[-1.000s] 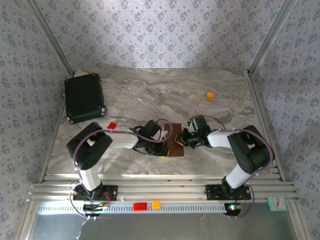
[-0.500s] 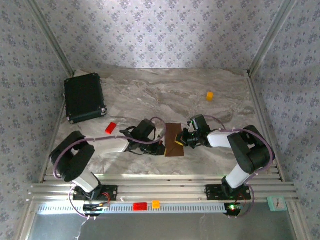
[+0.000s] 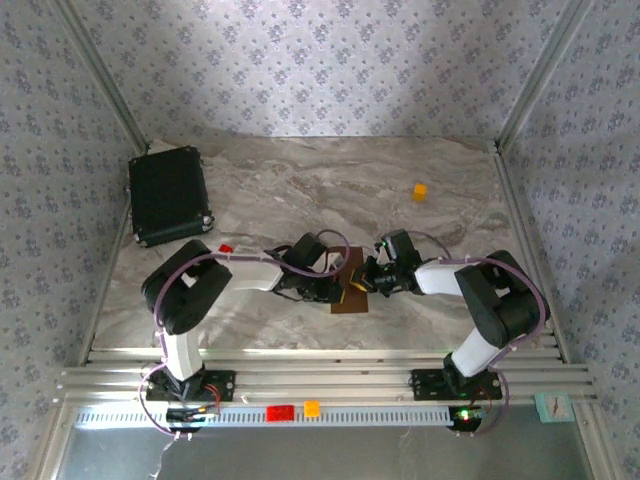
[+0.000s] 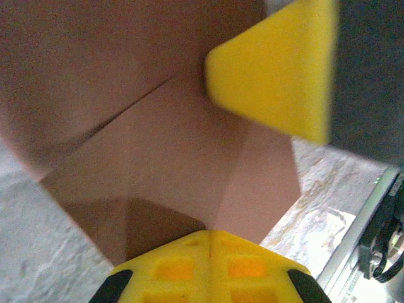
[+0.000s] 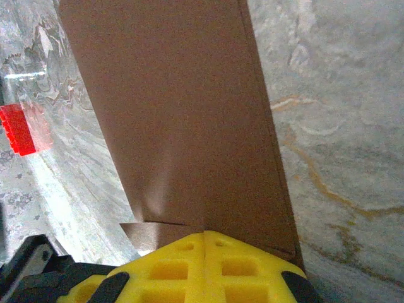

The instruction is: Fold a paper plane with a square sheet of paper (pick it up from the middle)

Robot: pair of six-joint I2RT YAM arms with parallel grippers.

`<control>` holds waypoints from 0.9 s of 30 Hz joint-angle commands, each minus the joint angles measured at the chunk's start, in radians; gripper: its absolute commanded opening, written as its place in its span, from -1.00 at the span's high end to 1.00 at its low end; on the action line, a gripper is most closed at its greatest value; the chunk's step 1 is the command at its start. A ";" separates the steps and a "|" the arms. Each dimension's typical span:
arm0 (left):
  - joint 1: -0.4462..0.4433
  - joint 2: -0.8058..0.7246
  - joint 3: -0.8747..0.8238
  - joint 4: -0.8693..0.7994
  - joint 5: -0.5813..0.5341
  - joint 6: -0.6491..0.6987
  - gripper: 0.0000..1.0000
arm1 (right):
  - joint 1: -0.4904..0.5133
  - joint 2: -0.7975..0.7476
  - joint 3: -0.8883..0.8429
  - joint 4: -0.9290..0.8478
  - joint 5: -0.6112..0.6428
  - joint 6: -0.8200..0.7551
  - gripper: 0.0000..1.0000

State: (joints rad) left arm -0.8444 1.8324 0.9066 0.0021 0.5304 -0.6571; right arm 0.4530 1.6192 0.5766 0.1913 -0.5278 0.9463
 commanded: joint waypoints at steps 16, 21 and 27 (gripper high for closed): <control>-0.035 -0.204 -0.054 -0.059 -0.081 -0.003 0.97 | -0.017 0.027 -0.036 -0.150 0.067 -0.014 1.00; -0.040 -0.085 0.036 -0.012 -0.043 -0.018 0.95 | -0.014 0.032 -0.037 -0.146 0.067 -0.012 1.00; -0.045 0.029 0.087 -0.065 -0.055 -0.014 0.96 | -0.016 0.033 -0.040 -0.129 0.056 -0.009 1.00</control>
State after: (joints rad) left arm -0.8833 1.8229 0.9768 -0.0170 0.4709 -0.6666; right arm 0.4473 1.6184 0.5766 0.1875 -0.5392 0.9455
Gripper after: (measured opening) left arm 0.054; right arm 0.062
